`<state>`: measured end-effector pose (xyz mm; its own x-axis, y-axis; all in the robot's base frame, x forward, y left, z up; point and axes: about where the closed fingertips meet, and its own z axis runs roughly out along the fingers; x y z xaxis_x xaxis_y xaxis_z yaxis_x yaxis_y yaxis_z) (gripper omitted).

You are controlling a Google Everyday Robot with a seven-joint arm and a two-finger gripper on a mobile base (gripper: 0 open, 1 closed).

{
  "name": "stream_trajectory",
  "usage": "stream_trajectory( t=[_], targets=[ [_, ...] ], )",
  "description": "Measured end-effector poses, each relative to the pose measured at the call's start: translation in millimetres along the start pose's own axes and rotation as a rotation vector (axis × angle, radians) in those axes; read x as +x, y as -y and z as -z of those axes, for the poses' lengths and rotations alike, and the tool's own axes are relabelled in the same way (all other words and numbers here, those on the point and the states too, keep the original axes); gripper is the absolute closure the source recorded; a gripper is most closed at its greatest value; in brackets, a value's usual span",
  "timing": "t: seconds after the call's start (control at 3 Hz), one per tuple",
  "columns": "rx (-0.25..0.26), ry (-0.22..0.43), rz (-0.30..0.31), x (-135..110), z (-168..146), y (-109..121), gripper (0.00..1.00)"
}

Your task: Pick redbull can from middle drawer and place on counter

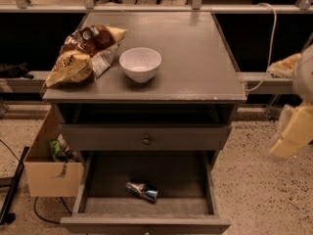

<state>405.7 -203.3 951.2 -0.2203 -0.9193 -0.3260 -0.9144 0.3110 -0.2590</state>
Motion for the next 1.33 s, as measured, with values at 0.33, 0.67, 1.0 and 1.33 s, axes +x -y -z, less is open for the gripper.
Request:
stream_trajectory(
  t=[0.33, 0.67, 1.0, 1.33],
  targets=[
    [-0.112, 0.174, -0.068, 0, -68, -61, 0.0],
    [-0.206, 0.314, -0.105, -13, -108, -91, 0.0],
    [-0.273, 0.381, -0.125, -25, -146, -99, 0.0],
    [-0.282, 0.388, -0.13, -26, -151, -100, 0.0]
  ],
)
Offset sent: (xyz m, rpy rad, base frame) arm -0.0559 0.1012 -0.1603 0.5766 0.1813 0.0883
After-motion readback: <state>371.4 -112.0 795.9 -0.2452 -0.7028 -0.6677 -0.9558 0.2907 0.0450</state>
